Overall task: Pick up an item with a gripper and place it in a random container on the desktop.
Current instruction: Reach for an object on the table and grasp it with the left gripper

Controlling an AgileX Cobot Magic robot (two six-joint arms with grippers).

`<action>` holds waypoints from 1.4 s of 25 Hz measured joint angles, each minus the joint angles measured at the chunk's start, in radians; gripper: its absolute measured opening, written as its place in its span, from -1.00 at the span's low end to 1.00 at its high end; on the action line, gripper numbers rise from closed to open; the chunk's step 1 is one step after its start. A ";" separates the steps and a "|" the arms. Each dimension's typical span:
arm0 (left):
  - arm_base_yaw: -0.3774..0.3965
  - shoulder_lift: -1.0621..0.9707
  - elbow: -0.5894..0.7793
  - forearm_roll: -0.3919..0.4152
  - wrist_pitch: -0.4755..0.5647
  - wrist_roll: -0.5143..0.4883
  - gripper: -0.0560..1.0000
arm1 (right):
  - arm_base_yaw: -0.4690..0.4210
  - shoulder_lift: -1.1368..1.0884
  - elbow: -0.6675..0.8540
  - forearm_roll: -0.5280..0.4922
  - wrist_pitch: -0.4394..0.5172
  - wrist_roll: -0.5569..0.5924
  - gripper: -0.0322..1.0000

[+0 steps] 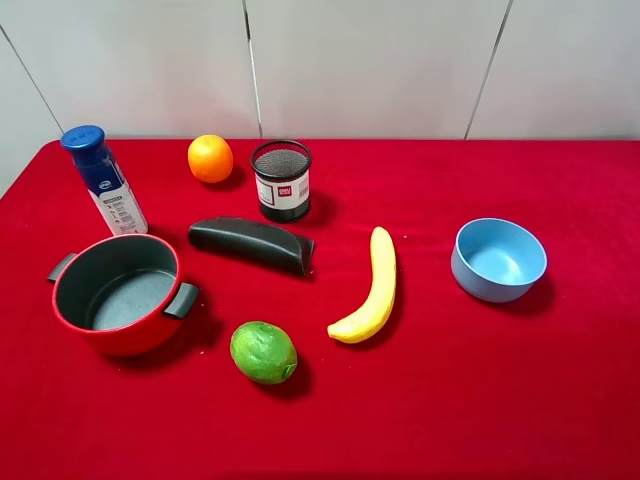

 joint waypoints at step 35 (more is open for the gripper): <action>0.000 0.000 0.000 0.000 0.000 0.000 0.97 | 0.000 0.000 0.000 0.000 0.000 0.000 0.41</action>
